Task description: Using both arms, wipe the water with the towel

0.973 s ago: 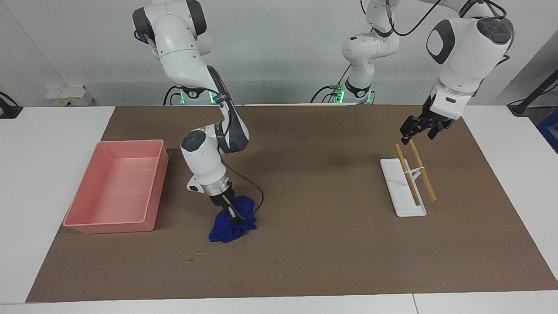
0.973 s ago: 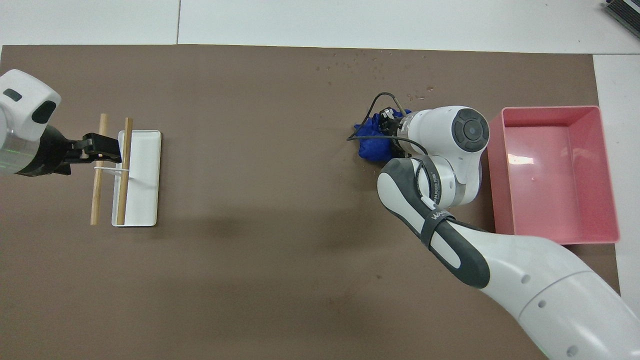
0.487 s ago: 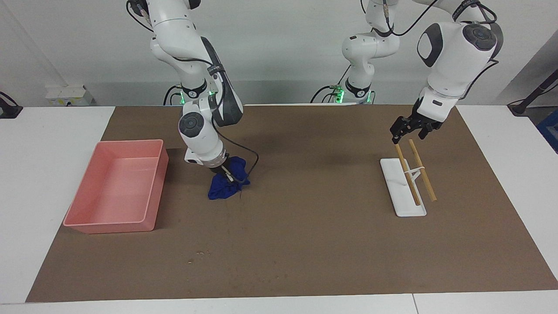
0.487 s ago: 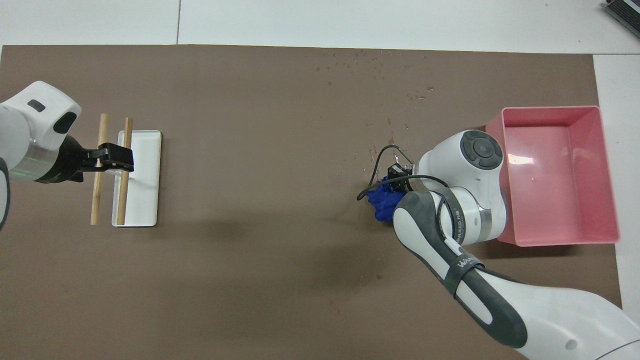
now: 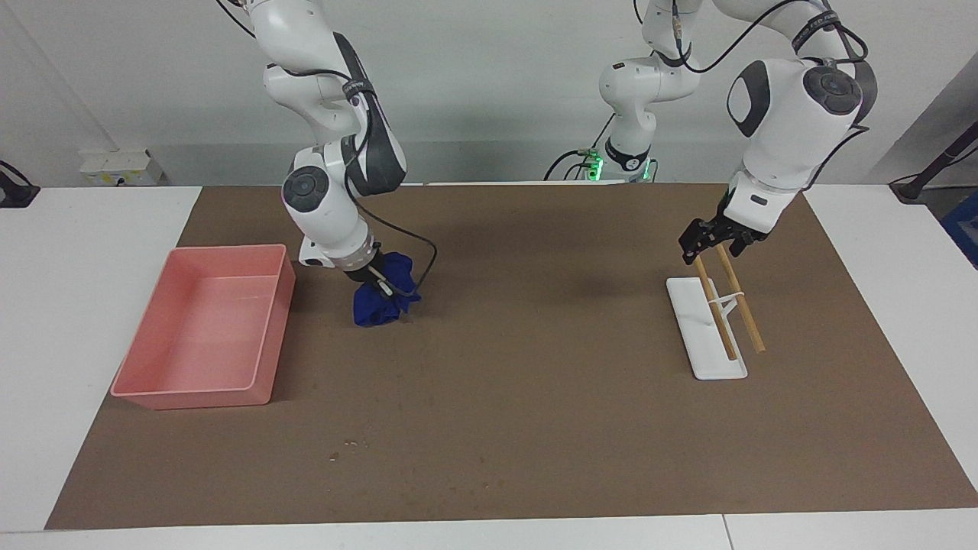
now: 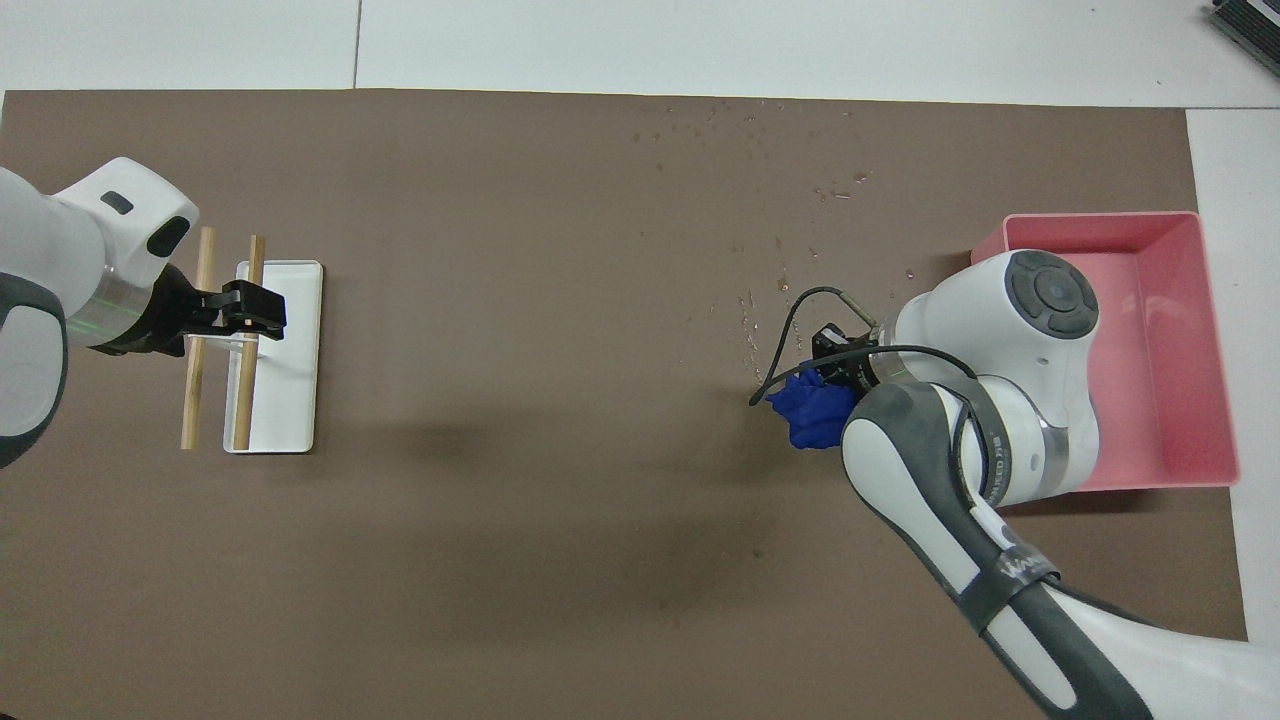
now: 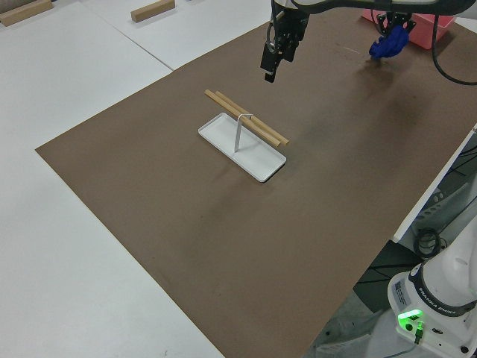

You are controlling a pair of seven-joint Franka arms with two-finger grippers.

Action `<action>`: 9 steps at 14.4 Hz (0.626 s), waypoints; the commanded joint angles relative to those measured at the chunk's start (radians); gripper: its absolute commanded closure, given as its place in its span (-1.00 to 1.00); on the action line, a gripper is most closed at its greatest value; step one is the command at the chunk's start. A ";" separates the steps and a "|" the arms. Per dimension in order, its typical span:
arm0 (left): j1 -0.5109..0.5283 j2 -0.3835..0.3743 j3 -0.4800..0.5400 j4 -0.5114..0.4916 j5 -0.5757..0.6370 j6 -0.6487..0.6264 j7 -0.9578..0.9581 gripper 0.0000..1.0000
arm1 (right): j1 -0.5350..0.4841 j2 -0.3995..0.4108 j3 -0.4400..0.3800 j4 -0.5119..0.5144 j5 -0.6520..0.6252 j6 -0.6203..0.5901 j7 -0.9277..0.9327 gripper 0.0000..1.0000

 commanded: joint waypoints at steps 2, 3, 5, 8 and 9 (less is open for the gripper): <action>-0.025 -0.001 0.008 0.000 0.035 -0.032 -0.018 -1.00 | -0.081 -0.062 0.004 0.090 -0.006 -0.002 -0.066 1.00; -0.026 0.003 0.005 0.000 0.035 0.003 -0.045 -1.00 | -0.130 -0.091 0.006 0.090 -0.006 -0.016 -0.144 1.00; -0.054 0.003 0.007 0.000 0.033 0.021 -0.073 -1.00 | -0.217 -0.125 0.004 0.088 -0.005 -0.052 -0.315 1.00; -0.054 -0.004 0.005 0.002 0.030 0.007 -0.071 -1.00 | -0.360 -0.127 0.003 0.082 -0.008 -0.075 -0.552 1.00; -0.054 -0.007 0.005 0.002 0.027 0.002 -0.071 -1.00 | -0.409 -0.119 0.003 0.079 -0.009 -0.089 -0.658 1.00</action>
